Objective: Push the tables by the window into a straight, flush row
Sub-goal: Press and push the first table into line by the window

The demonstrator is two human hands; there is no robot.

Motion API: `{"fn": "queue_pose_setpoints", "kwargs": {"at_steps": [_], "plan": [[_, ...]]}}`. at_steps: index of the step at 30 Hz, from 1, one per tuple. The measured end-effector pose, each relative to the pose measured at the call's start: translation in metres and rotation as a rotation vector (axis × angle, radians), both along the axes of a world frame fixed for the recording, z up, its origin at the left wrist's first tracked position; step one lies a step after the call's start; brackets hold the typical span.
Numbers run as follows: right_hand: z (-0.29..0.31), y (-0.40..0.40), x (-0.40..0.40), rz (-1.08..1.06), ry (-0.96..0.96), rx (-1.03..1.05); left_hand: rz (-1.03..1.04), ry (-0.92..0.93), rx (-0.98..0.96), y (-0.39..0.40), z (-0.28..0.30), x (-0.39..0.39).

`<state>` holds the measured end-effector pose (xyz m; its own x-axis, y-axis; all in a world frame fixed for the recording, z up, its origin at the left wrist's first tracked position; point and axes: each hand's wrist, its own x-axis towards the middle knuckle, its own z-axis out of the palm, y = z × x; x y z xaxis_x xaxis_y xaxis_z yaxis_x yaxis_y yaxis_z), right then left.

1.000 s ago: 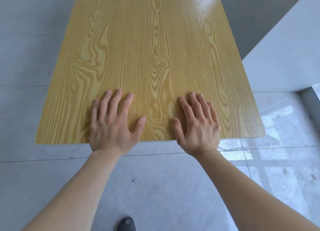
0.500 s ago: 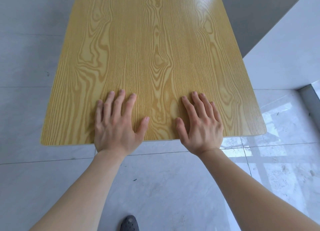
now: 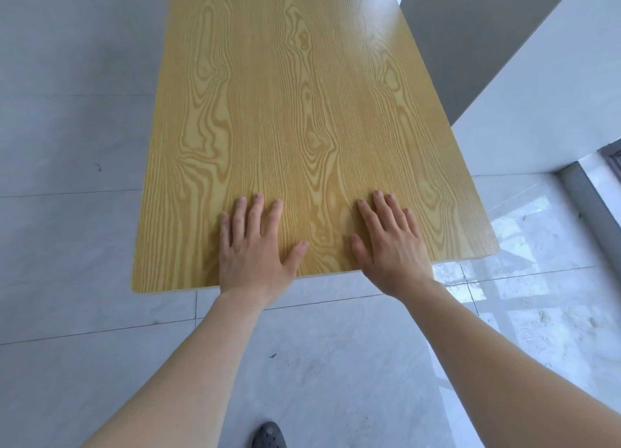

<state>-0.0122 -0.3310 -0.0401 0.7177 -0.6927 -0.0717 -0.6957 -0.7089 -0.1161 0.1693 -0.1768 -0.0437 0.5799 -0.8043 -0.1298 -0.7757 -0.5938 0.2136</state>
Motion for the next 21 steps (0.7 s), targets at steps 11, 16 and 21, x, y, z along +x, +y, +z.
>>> {"fn": "queue_pose_setpoints", "kwargs": {"at_steps": [11, 16, 21], "plan": [[0.123, 0.011, 0.008, 0.016, 0.411, 0.420, -0.050, 0.242, 0.321, 0.012, 0.118, 0.000], [0.181, 0.024, -0.001, 0.071, 0.390, 0.428, -0.027, 0.249, 0.376, 0.030, 0.191, -0.003], [0.227, 0.037, 0.016, 0.116, 0.354, 0.409, 0.022, 0.170, 0.357, 0.054, 0.250, 0.011]]}}
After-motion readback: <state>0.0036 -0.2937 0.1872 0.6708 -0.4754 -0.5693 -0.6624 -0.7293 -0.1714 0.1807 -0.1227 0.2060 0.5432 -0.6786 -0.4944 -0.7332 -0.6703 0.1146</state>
